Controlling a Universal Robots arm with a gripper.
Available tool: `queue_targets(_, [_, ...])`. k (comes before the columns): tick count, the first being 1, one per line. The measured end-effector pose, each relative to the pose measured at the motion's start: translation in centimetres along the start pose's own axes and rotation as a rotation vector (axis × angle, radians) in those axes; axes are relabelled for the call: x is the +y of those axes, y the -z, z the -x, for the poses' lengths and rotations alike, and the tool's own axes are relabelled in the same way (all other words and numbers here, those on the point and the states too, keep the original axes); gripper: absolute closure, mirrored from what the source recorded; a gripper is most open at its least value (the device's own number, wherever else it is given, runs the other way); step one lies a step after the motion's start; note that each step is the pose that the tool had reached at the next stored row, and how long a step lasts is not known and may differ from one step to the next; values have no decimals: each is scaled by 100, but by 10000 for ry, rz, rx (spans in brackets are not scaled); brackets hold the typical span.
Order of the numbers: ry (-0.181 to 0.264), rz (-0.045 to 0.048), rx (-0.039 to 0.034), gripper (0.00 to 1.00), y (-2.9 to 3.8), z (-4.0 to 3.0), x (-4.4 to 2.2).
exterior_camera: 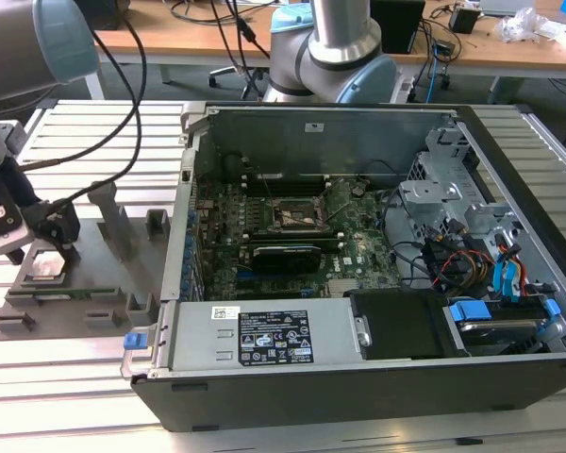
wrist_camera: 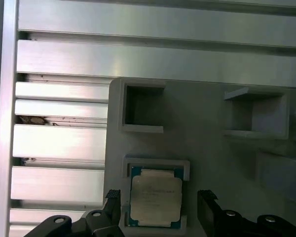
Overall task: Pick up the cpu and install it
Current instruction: 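Pick up the cpu and move it towards the insertion slot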
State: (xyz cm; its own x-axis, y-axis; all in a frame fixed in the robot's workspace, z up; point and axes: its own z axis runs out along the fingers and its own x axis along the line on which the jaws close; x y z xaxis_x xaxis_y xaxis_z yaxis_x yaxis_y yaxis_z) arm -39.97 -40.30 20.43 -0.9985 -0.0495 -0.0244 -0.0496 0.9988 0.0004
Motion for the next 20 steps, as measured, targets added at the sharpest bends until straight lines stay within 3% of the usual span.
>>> queue_targets(4, [-2, 15, 291, 28, -25, 48, -7])
queue_targets(8, [-1, 15, 304, 28, -42, 48, -8])
queue_targets(17, [-1, 9, 306, 28, -151, 44, -16])
queue_targets(20, [-46, -101, 311, 28, -160, 43, -16])
